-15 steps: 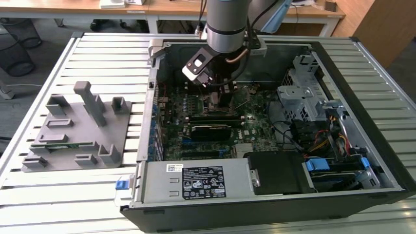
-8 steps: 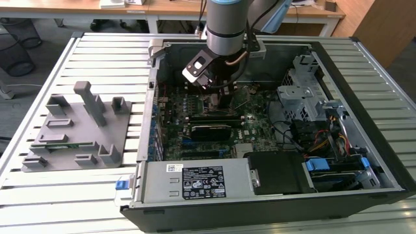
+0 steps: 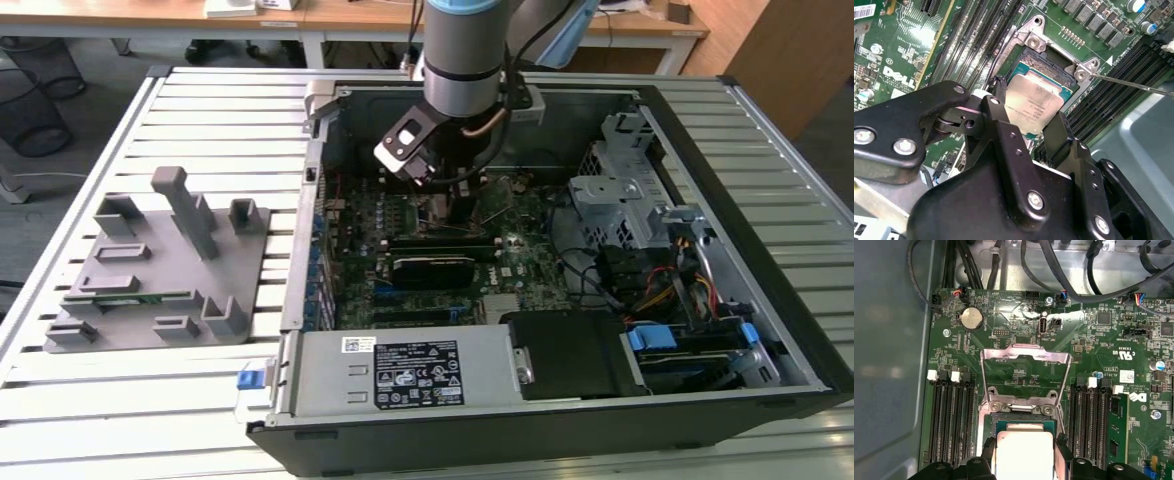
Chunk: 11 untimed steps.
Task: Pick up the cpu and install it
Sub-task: 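Place the cpu into insertion slot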
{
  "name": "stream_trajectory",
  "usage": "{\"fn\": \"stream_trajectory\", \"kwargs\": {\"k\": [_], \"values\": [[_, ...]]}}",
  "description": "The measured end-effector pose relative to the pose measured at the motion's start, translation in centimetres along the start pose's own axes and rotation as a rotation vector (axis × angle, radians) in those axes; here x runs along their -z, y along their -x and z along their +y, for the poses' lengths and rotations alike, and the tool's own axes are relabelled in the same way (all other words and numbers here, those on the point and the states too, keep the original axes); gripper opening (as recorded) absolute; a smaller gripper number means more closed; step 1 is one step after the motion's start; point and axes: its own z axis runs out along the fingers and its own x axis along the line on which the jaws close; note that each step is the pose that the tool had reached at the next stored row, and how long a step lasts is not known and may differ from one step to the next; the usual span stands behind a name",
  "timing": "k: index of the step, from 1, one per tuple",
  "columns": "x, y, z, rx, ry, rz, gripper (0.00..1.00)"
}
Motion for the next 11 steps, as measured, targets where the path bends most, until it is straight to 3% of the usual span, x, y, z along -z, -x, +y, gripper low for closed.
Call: {"fn": "stream_trajectory", "kwargs": {"k": [9,11], "values": [[-0.44,-0.06,-0.14,-0.015,0.0005,-0.0006,0.54],[-0.52,-0.10,-0.17,-0.014,0.0002,-0.0040,0.54]]}}
